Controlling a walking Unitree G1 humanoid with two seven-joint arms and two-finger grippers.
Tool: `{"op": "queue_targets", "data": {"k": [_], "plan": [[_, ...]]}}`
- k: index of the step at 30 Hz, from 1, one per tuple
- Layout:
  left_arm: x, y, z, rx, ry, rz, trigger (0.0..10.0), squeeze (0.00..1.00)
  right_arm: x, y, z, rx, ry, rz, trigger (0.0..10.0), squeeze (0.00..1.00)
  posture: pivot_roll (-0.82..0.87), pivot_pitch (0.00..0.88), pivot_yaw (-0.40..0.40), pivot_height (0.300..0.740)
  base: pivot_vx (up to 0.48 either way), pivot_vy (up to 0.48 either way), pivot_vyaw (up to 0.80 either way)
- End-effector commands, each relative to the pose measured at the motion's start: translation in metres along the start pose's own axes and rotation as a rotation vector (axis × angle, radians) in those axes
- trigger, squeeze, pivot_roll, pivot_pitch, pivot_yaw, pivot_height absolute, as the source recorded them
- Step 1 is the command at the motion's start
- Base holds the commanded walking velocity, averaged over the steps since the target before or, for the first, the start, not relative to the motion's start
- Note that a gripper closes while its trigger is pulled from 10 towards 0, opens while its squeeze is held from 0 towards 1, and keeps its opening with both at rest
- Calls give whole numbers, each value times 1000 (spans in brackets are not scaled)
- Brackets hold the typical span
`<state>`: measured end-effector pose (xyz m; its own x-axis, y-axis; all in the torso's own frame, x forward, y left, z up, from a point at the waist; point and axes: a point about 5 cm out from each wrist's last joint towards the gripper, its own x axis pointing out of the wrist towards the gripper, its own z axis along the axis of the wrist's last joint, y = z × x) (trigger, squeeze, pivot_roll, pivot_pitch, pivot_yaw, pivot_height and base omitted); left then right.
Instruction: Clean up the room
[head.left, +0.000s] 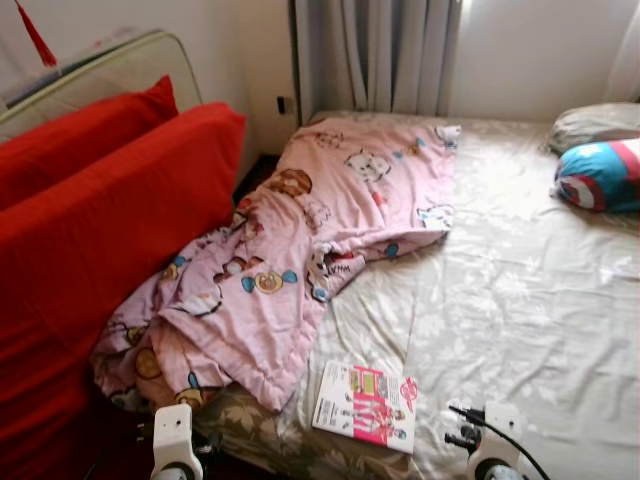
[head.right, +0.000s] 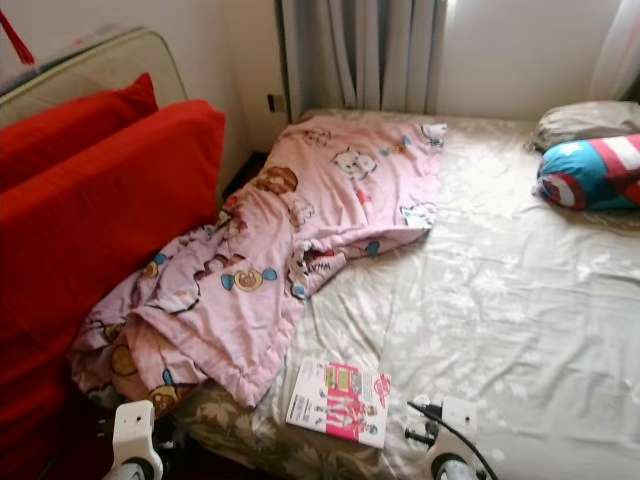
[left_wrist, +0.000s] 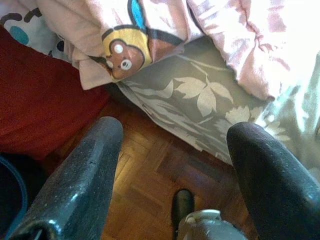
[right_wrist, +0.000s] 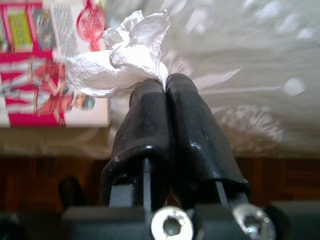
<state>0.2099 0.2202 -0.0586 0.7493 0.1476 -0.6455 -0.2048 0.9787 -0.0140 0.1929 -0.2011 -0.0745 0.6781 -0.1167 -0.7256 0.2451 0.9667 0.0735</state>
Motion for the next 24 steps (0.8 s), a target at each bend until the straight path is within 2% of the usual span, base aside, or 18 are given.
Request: {"op": "queue_targets", "data": {"k": [1, 3, 7, 11, 14, 16, 19, 22, 24], "plan": [[-1, 4, -4, 6, 21, 11, 10000, 0, -3, 1, -13, -14, 49, 16, 10000, 0, -79, 0, 44, 740, 0, 0, 0], [-1, 4, -5, 1, 29, 19, 10000, 0, -8, -12, -24, -12, 92, 9, 10000, 0, -79, 0, 42, 740, 0, 0, 0], [-2, 5, -8, 0, 44, 24, 10000, 0, -11, -24, -30, -18, 117, -3, 10000, 0, -84, 0, 37, 740, 0, 0, 0], [-4, 4, -17, -3, 85, 22, 10000, 0, -18, -52, -33, -30, 131, -44, 10000, 0, -90, 0, 31, 740, 0, 0, 0], [-5, 3, -21, -3, 102, 18, 10000, 0, -19, -57, -32, -55, 127, -41, 10000, 0, -92, 0, 27, 740, 0, 0, 0], [-6, 3, -24, -3, 115, 19, 10000, 0, -20, -58, -32, -77, 125, -33, 10000, 0, -84, 0, 21, 740, 0, 0, 800], [-8, 7, -28, -7, 135, 27, 10000, 0, -20, -53, -35, -60, 130, -31, 10000, 0, -77, 0, 18, 740, 0, 0, 800], [-10, 12, -33, -14, 156, 39, 10000, 0, -17, -41, -37, -73, 141, -12, 10000, 0, -72, 0, 17, 740, 0, 0, 800], [-12, 16, -36, -16, 168, 45, 10000, 0, -13, -25, -33, -81, 139, 5, 10000, 0, -74, 0, 18, 740, 0, 0, 800]]}}
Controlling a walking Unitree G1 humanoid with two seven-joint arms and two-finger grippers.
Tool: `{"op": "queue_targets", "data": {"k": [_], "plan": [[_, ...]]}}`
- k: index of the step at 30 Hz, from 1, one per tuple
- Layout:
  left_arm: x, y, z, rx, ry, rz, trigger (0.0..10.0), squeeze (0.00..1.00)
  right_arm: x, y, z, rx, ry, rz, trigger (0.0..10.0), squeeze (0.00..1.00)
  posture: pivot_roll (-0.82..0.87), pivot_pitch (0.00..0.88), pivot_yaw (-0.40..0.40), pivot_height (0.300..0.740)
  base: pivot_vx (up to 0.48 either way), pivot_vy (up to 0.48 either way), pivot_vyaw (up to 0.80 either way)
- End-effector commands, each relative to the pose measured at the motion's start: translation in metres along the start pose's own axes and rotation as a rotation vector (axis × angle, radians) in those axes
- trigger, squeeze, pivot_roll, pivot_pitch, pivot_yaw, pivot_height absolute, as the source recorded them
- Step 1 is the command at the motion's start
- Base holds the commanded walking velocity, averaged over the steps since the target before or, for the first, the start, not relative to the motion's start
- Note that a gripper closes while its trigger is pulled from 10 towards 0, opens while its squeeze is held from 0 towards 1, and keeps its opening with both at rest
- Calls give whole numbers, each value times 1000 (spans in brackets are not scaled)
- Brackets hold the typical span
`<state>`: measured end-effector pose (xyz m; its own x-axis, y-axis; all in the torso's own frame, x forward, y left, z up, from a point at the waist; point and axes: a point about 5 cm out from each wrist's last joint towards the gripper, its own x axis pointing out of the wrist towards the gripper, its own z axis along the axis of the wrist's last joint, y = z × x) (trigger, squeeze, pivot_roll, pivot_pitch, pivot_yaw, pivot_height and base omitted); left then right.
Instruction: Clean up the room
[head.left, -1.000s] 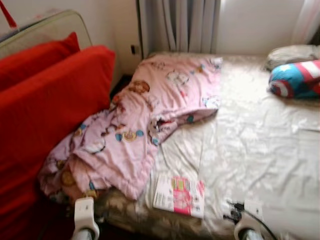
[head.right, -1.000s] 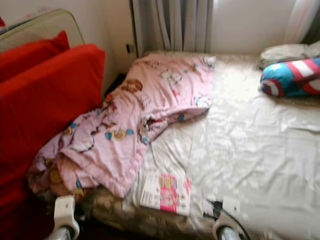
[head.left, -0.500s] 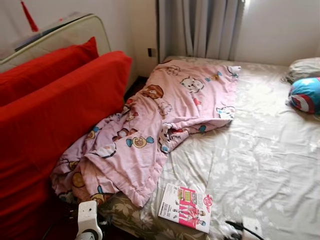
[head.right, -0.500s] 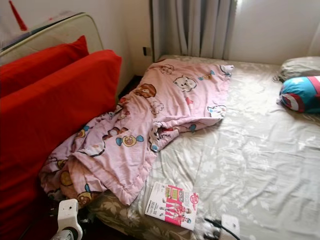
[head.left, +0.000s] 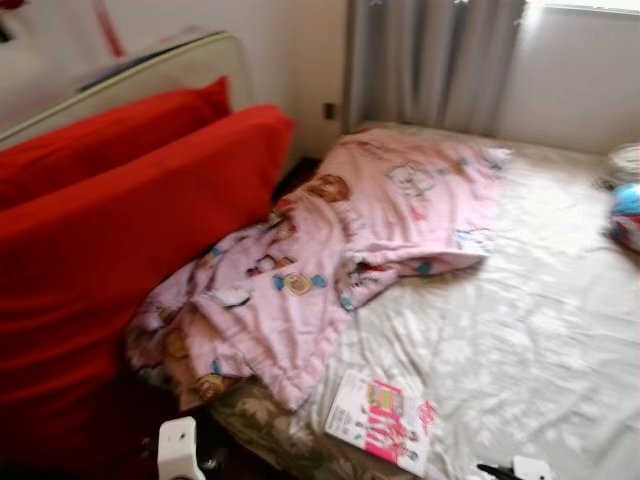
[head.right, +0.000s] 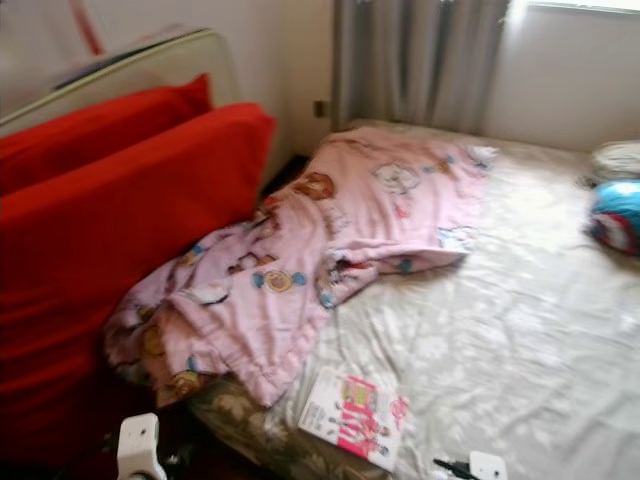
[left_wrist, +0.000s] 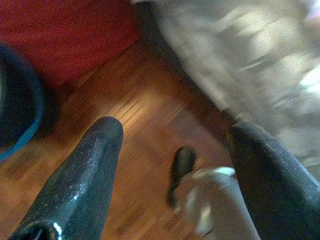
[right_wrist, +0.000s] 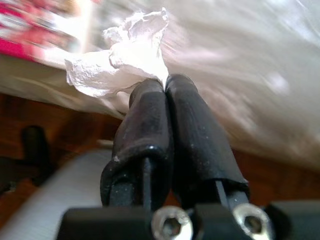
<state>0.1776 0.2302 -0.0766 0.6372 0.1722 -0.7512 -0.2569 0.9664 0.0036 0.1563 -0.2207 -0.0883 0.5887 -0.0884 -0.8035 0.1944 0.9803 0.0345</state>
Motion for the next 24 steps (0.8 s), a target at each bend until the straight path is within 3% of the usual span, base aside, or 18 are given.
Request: {"op": "queue_targets", "data": {"k": [1, 5, 10, 14, 20, 24], "plan": [[-1, 1, -4, 10, 22, -4, 10000, 0, 1, 7, -1, -16, 16, 4, 10000, 0, -74, 0, 18, 740, 0, 0, 800], [-1, 3, -6, 14, 36, 1, 10000, 0, 3, 14, 1, -20, 16, 13, 10000, 0, -71, 0, 18, 740, 0, 0, 697], [-2, 7, -9, 24, 47, 4, 10000, 0, 6, 27, 6, 10, 22, 23, 10000, 0, -63, 0, 16, 740, 0, 348, 0], [-2, 8, -8, 24, 47, 5, 10000, 0, 6, 24, 6, -34, 20, 27, 10000, 0, -60, 0, 17, 740, 0, 347, 0], [-2, 10, -7, 24, 47, 8, 10000, 0, 6, 26, 8, -17, 14, 26, 10000, 0, -58, 0, 19, 740, 0, 343, 665], [-2, 12, -6, 23, 45, 11, 10000, 0, 6, 26, 8, 3, 16, 22, 10000, 0, -52, 0, 23, 740, 0, 345, 0]]}}
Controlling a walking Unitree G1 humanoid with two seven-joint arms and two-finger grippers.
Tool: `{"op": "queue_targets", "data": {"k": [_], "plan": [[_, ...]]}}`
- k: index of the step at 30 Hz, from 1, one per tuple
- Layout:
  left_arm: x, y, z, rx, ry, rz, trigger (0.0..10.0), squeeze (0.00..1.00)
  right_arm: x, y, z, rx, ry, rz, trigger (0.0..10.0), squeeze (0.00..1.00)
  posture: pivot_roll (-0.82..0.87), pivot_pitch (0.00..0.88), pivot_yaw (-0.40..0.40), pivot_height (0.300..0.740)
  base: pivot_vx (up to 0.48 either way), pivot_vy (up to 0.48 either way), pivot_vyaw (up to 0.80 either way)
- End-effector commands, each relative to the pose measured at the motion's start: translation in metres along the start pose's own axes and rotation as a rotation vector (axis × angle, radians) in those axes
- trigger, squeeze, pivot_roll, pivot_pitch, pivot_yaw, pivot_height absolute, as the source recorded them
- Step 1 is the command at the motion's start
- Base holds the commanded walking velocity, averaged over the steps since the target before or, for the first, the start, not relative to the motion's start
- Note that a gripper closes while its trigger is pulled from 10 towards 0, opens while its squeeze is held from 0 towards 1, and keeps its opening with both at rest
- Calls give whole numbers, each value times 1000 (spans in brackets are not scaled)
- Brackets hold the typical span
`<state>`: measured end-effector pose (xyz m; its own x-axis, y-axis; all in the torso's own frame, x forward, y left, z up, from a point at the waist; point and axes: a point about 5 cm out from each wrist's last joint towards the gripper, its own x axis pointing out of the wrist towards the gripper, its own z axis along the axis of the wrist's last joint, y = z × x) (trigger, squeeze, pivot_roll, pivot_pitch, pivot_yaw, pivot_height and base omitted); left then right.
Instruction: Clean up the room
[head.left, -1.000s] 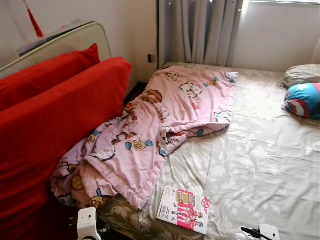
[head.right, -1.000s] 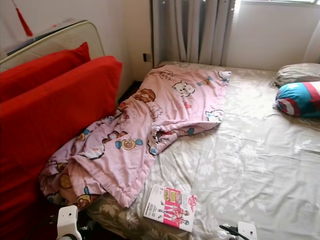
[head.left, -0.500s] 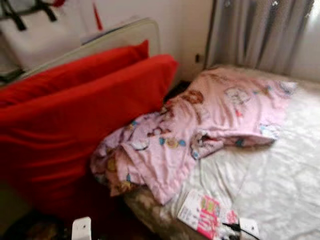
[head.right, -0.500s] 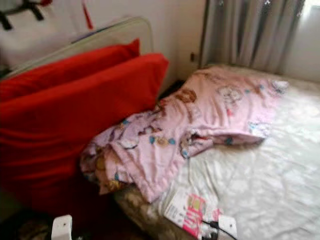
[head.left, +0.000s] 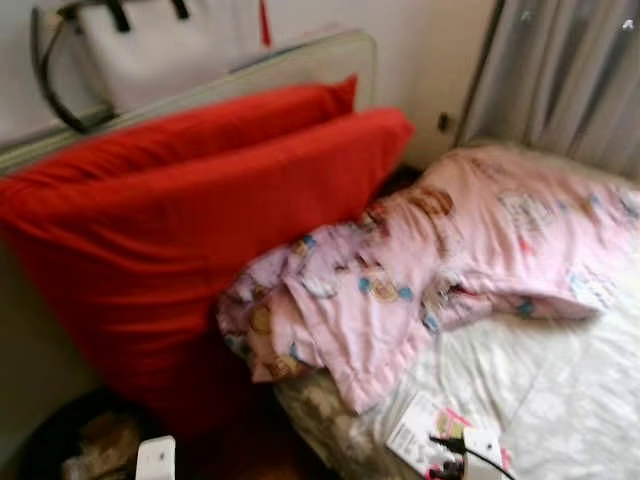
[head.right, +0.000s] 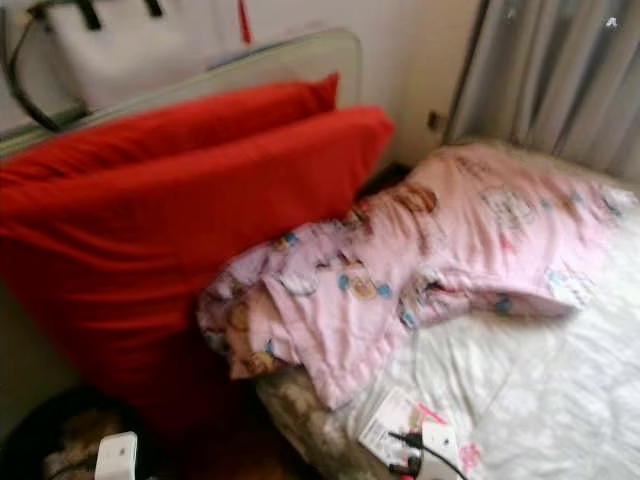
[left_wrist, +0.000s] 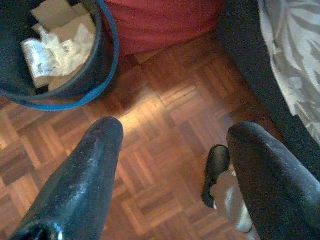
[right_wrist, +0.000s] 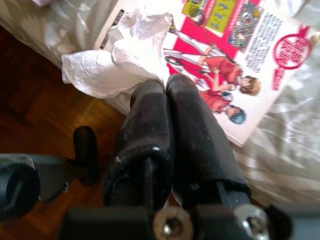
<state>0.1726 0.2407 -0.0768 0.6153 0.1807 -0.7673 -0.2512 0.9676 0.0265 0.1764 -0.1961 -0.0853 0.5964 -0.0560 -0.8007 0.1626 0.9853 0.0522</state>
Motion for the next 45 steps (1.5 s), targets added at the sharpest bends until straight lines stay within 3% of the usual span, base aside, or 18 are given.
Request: {"op": "queue_targets", "data": {"k": [1, 7, 14, 29, 45], "plan": [[-1, 1, -4, 3, 19, -1, 10000, 0, -1, -2, -6, 15, 19, -8, 10000, 0, -52, 0, 24, 740, 0, 349, 0], [0, 4, -1, 1, 11, 4, 10000, 0, -1, -1, -5, -9, 16, -2, 10000, 0, -47, 0, 26, 740, 0, 344, 0], [0, 4, 2, -3, 4, 6, 10000, 0, 0, 0, -2, -4, 11, 0, 10000, 0, -43, 0, 29, 740, 0, 344, 719], [-1, 7, -1, -18, 10, 20, 10000, 0, 0, 0, -1, 10, 12, 5, 10000, 0, -28, 0, 26, 740, 0, 343, 0], [0, -3, -1, -17, 1, 7, 10000, 0, 0, 0, -1, 1, 16, 8, 10000, 0, -27, 0, 26, 740, 0, 341, 0]]}}
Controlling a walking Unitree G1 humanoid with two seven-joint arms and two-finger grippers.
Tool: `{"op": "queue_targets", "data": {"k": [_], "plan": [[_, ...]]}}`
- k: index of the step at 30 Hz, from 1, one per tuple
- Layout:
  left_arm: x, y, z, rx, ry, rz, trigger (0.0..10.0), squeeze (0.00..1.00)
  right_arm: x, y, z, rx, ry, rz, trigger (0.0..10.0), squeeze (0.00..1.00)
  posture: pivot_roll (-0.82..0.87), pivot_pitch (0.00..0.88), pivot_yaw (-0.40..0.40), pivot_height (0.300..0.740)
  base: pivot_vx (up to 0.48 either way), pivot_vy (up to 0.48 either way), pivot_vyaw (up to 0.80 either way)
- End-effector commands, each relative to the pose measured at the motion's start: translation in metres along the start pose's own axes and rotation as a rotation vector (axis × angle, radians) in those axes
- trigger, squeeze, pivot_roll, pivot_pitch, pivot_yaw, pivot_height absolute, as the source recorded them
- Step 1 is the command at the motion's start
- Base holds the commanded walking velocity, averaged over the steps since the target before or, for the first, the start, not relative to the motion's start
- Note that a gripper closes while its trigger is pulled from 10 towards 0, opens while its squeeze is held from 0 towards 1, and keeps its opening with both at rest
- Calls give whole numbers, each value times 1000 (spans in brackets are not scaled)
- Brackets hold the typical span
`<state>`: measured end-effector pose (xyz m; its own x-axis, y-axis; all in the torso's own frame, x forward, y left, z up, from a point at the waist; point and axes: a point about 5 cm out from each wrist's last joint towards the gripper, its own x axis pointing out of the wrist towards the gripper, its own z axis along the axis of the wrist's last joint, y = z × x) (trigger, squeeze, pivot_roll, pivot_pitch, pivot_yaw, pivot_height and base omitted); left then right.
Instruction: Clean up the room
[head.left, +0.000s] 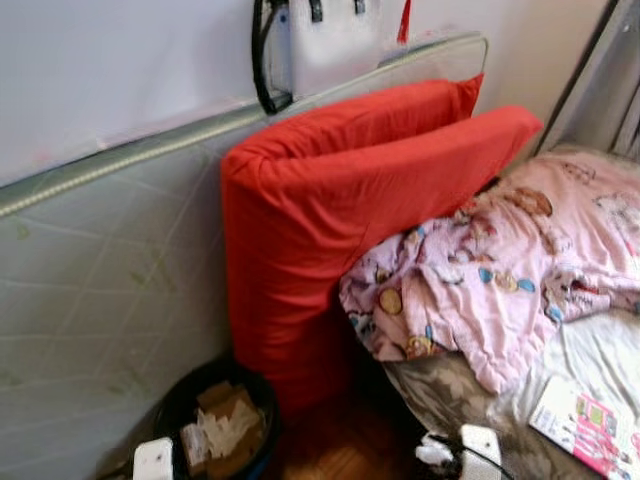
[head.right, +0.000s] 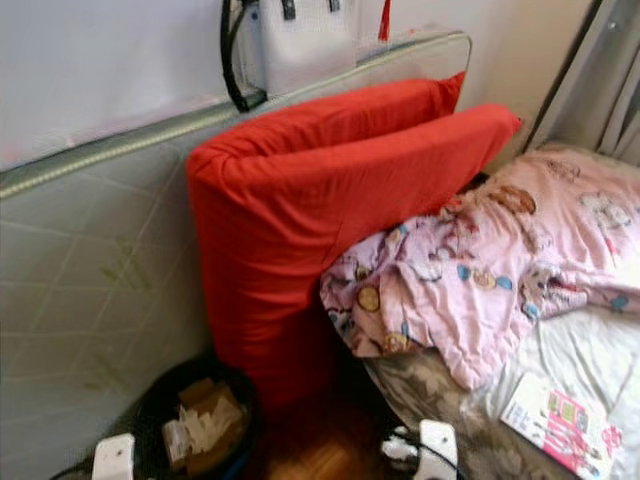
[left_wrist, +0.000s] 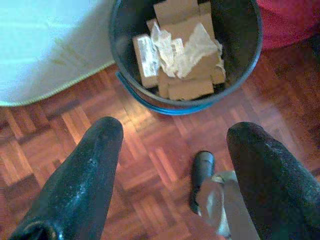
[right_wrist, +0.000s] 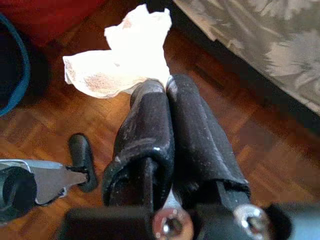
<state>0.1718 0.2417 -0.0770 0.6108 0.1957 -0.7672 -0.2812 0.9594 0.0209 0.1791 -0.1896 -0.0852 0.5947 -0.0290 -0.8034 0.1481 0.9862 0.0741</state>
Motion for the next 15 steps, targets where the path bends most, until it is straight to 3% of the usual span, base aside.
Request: {"op": "queue_targets", "data": {"k": [1, 15], "plan": [[0, -4, -1, 11, 0, -9, 10000, 0, -1, -7, -3, -1, 9, -18, 10000, 0, -27, 0, 26, 740, 0, 337, 0], [1, -6, 4, 9, -18, -12, 10000, 0, -1, -7, -2, -6, 7, -17, 10000, 0, -26, 0, 23, 740, 0, 337, 0]]}}
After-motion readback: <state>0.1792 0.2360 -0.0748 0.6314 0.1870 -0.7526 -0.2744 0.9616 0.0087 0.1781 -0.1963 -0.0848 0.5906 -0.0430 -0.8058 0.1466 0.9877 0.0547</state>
